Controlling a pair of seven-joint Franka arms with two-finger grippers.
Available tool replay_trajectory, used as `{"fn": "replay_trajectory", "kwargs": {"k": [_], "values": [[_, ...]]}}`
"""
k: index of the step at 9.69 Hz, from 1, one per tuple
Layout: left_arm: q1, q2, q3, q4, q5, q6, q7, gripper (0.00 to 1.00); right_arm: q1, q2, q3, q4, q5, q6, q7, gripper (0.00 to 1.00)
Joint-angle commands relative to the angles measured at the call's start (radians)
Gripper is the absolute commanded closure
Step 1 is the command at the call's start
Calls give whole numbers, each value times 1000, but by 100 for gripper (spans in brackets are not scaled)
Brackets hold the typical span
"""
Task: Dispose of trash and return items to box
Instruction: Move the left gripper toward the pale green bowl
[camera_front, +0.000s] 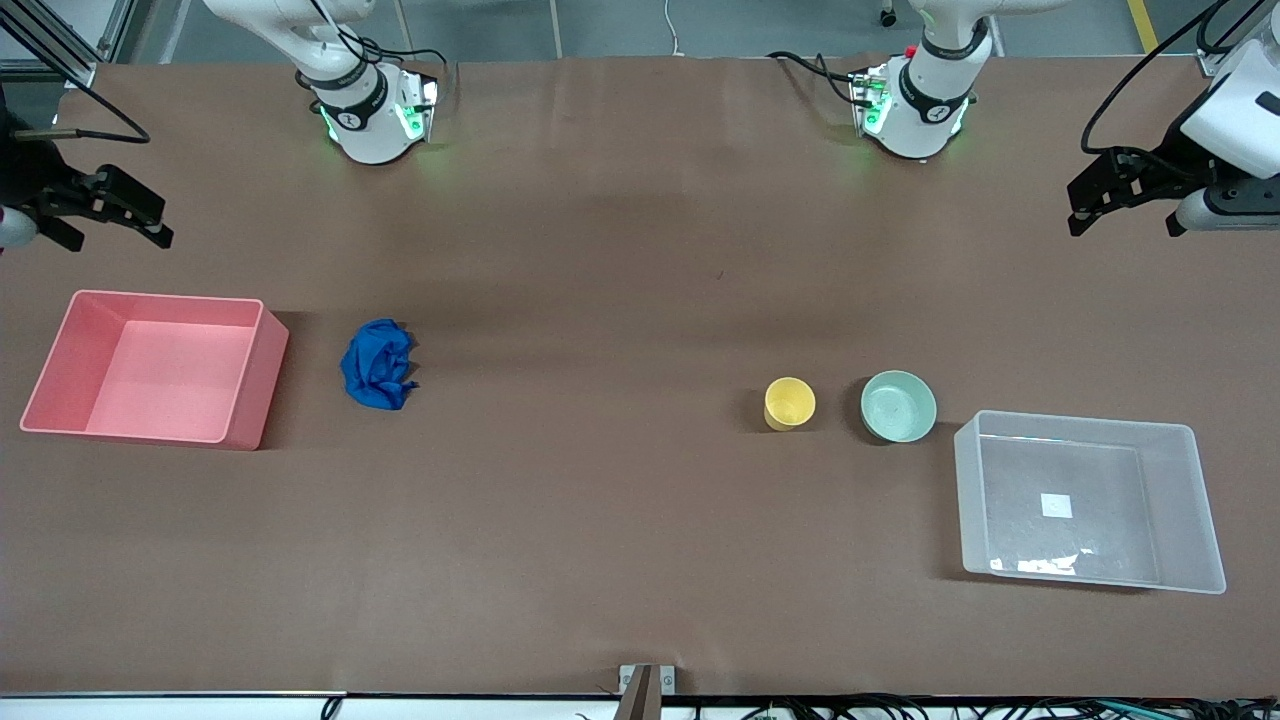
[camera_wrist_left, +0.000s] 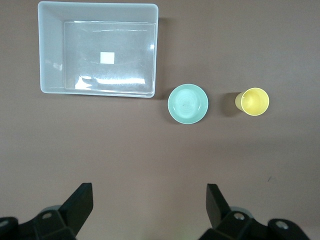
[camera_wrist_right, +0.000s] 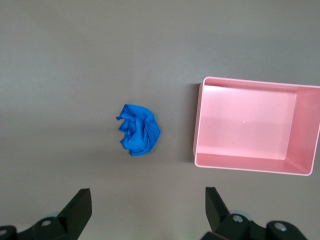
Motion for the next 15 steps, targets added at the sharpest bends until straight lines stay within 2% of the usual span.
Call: {"fn": "replay_trajectory", "kwargs": {"k": [1, 4, 7, 10, 15], "values": [[2, 24, 3, -2, -16, -3, 4, 0, 1, 0, 0, -11, 0, -14, -15, 0], [17, 42, 3, 21, -13, -2, 19, 0, 1, -2, 0, -12, 0, -9, -15, 0], [22, 77, 1, -7, -20, 44, 1, 0, 1, -2, 0, -12, 0, -9, -14, 0], [14, 74, -11, -195, -17, 240, -137, 0, 2, 0, 0, -13, 1, -8, -14, 0], [11, 126, -25, -512, -16, 654, -177, 0, 2, 0, 0, -13, 1, -12, -14, 0]]}}
